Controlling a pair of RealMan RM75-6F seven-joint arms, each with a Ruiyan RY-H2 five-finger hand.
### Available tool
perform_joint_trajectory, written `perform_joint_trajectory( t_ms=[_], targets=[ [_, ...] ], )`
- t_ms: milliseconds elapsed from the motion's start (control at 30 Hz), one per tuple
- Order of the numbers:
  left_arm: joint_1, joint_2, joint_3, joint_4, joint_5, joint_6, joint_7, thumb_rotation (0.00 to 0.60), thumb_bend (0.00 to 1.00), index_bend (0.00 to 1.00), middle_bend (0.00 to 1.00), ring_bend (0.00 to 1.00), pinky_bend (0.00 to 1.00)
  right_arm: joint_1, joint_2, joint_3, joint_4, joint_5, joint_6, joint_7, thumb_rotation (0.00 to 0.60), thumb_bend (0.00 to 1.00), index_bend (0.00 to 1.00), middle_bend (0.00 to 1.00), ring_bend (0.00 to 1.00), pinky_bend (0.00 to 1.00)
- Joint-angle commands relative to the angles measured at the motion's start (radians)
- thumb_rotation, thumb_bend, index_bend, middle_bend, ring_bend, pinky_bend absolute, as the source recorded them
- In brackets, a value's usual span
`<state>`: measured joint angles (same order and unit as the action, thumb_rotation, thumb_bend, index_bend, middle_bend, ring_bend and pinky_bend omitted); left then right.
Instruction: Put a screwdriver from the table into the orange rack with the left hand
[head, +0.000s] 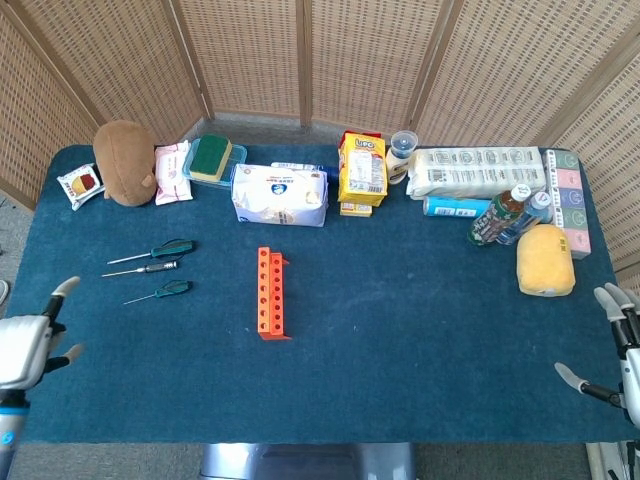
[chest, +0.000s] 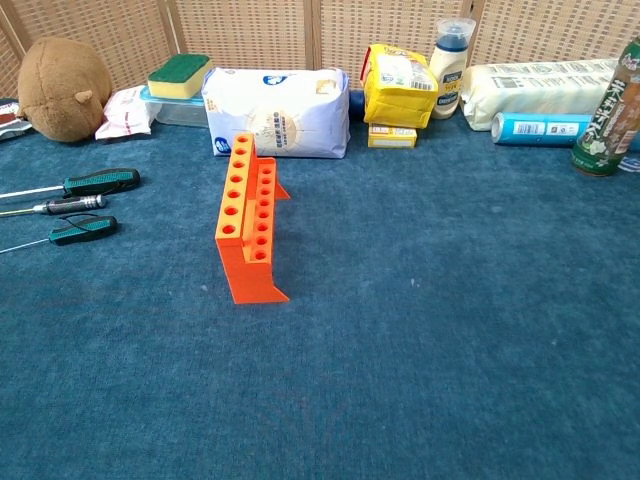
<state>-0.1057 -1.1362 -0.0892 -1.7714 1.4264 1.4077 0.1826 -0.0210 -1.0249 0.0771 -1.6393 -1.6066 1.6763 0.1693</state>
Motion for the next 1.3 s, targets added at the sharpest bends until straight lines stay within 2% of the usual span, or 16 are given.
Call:
perform_joint_trajectory(
  t_ms=[33, 167, 367, 667, 900, 1133, 1300],
  targets=[
    [-0.084, -0.038, -0.051, -0.032, -0.135, -0.114, 0.12, 0.6, 0.12, 0.14, 1.0, 1.0, 1.0, 0.005, 0.005, 0.002, 0.007, 0.007, -0.01, 0.018, 0.517, 0.0, 0.01, 0.06, 0.05, 0.0],
    [-0.149, -0.093, -0.085, -0.016, -0.252, -0.203, 0.162, 0.6, 0.16, 0.2, 1.0, 1.0, 1.0, 0.01, 0.007, 0.001, 0.014, 0.012, -0.024, 0.031, 0.518, 0.01, 0.01, 0.06, 0.05, 0.0],
    [-0.225, -0.19, -0.119, 0.057, -0.381, -0.263, 0.234, 0.6, 0.24, 0.23, 1.0, 1.0, 1.0, 0.016, 0.008, -0.007, 0.012, 0.007, -0.041, 0.03, 0.517, 0.0, 0.02, 0.06, 0.05, 0.0],
    [-0.331, -0.306, -0.171, 0.178, -0.571, -0.338, 0.287, 0.6, 0.28, 0.29, 1.0, 1.0, 1.0, 0.02, 0.012, -0.012, 0.008, 0.005, -0.052, 0.037, 0.52, 0.01, 0.03, 0.06, 0.05, 0.0],
    [-0.391, -0.375, -0.178, 0.246, -0.672, -0.348, 0.351, 0.6, 0.32, 0.29, 1.0, 1.0, 1.0, 0.024, 0.012, -0.015, 0.008, 0.0, -0.056, 0.039, 0.518, 0.01, 0.03, 0.06, 0.05, 0.0],
    [-0.449, -0.419, -0.193, 0.249, -0.816, -0.334, 0.442, 0.6, 0.32, 0.3, 1.0, 1.0, 1.0, 0.026, 0.013, -0.015, 0.012, 0.003, -0.058, 0.049, 0.516, 0.01, 0.03, 0.06, 0.05, 0.0],
    [-0.481, -0.44, -0.204, 0.254, -0.873, -0.321, 0.471, 0.6, 0.32, 0.32, 1.0, 1.0, 1.0, 0.025, 0.013, -0.015, 0.015, 0.002, -0.054, 0.055, 0.513, 0.01, 0.03, 0.06, 0.05, 0.0]
  ],
)
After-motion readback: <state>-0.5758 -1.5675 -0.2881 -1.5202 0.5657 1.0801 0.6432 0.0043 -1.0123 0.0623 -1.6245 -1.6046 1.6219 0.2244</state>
